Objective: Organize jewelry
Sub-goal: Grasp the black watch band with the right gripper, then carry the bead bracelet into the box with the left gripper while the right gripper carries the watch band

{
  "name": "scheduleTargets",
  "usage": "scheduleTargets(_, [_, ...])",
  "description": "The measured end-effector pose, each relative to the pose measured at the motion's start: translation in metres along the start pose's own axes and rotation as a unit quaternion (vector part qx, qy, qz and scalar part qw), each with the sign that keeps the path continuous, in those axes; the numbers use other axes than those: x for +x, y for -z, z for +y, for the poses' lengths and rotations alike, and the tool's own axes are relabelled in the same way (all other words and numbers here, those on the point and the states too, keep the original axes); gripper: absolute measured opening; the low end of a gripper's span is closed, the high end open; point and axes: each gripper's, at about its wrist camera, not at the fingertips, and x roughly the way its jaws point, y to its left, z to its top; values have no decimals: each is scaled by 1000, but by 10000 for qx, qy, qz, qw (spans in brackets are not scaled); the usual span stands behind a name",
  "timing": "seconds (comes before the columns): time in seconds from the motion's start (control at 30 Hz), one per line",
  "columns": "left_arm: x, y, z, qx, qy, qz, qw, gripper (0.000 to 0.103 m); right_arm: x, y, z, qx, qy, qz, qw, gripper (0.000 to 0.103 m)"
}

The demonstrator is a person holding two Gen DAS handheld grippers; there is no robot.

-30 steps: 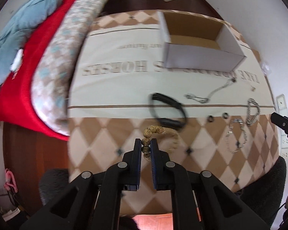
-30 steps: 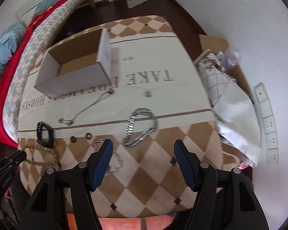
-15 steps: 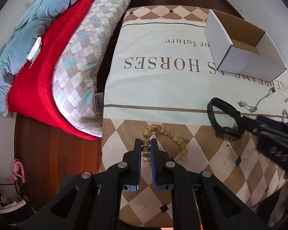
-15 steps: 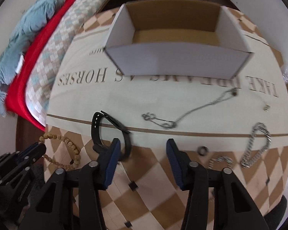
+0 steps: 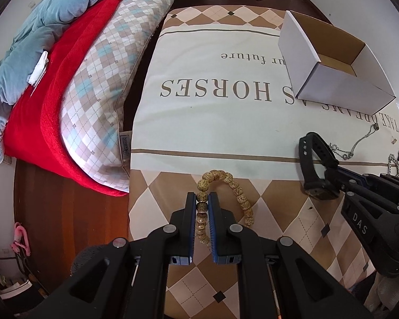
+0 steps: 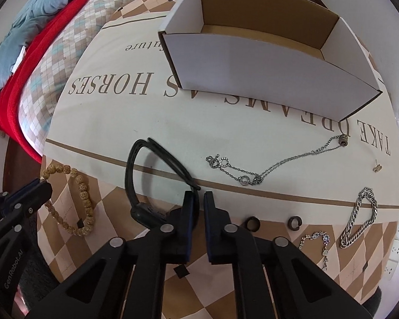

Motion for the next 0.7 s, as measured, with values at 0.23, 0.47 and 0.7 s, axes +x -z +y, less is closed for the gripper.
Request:
scheduleTargets(0.23, [-10, -2, -3, 15, 32, -116, 9999, 6, -19, 4, -12, 50, -29, -228, 9997, 3])
scheduleTargets(0.47, [-45, -13, -16, 75, 92, -541, 9985, 6, -56, 9, -43, 305, -150, -574, 9978, 3])
scheduleTargets(0.7, [-95, -45, -45, 292, 363, -1120, 9926, 7, -110, 6, -82, 622, -265, -1056, 9921, 3])
